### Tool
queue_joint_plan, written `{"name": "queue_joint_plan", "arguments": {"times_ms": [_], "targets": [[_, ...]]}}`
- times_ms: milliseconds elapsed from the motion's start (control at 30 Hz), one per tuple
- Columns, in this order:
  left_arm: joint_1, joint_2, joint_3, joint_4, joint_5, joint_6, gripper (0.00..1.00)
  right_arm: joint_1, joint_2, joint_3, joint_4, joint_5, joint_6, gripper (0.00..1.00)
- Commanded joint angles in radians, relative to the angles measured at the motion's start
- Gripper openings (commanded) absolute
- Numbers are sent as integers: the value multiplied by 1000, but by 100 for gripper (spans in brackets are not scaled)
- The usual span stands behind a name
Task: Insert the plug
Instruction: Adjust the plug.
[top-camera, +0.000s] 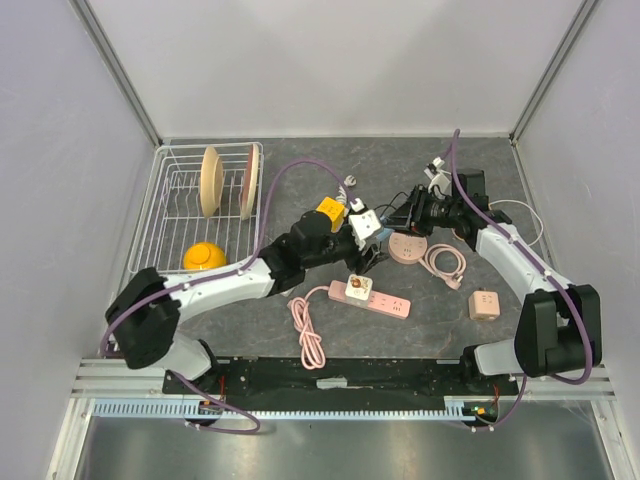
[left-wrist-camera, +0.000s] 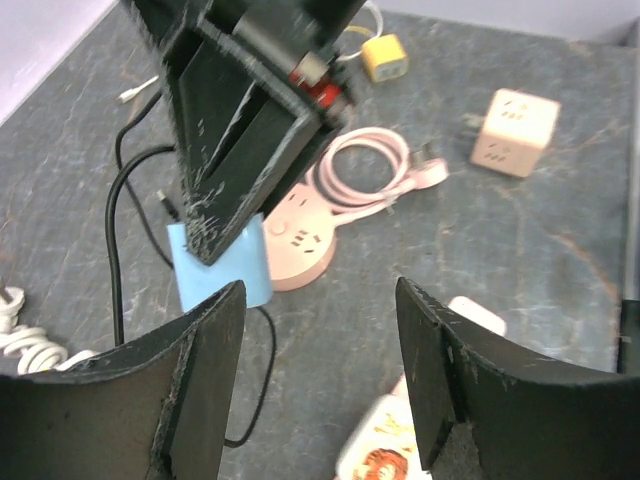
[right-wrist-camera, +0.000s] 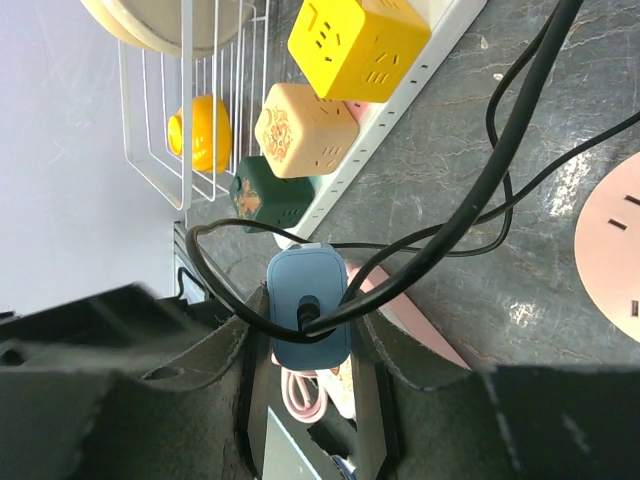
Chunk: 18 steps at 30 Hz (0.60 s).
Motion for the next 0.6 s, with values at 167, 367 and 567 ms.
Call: {"name": "queue_joint_plan", "arguments": {"times_ms": [167,367,567], "targets": [[37,165,71,154,-138,100,63,4,-71,19,21,-26,17,0],[60,177,77,154,-100,103,68,4,-83,12,22,-37,15,0],[61,207,112,137,-46,86,72,7,-78,13,22,-46,12,0]]}}
